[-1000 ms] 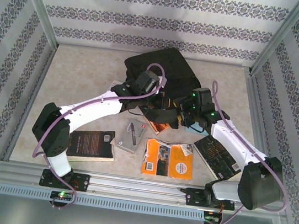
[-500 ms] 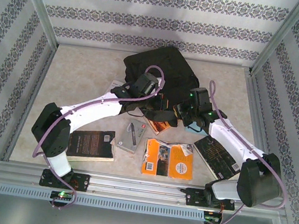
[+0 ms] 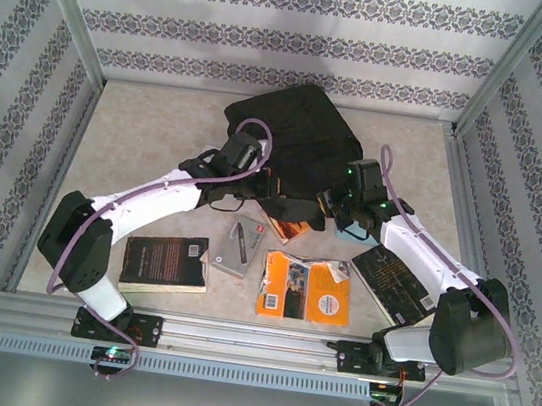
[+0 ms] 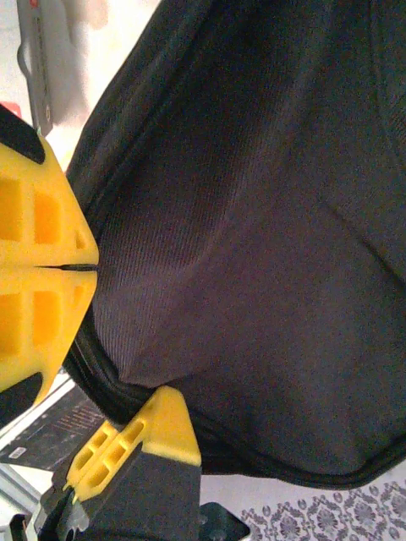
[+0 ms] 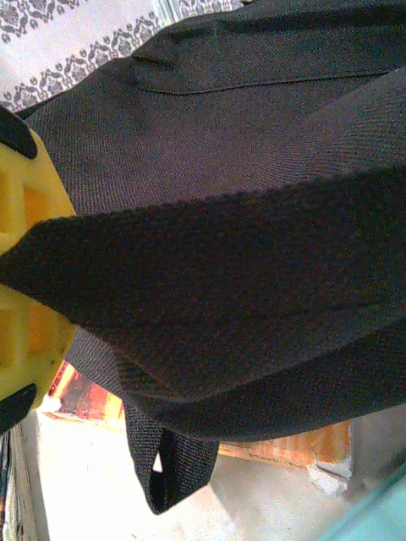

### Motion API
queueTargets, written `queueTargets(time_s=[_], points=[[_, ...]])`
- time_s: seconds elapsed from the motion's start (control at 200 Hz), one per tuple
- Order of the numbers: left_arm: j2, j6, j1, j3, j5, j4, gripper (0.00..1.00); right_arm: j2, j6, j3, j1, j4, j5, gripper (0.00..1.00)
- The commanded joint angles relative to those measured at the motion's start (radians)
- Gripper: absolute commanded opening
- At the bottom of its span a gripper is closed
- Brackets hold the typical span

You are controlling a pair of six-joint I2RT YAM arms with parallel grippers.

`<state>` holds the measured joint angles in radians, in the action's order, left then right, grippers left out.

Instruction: Pack the student bag

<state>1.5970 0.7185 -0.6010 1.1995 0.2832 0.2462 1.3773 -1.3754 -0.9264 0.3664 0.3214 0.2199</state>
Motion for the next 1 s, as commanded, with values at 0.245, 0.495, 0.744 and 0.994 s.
queueTargets(time_s=[0.245,0.495,0.744,0.994], points=[[-0.021,-0.052,0.127,0.011,-0.022,0.02,0.0,-0.022,0.135,-0.005,-0.061,0.052,-0.064,0.0],[0.046,-0.071,0.184,0.075,-0.008,0.034,0.0,-0.006,0.272,-0.05,-0.083,0.1,-0.046,0.0],[0.111,-0.094,0.223,0.142,-0.012,0.054,0.0,0.008,0.382,-0.092,-0.094,0.146,-0.035,0.0],[0.165,-0.133,0.239,0.231,-0.038,0.102,0.0,0.016,0.458,-0.129,-0.116,0.198,-0.055,0.0]])
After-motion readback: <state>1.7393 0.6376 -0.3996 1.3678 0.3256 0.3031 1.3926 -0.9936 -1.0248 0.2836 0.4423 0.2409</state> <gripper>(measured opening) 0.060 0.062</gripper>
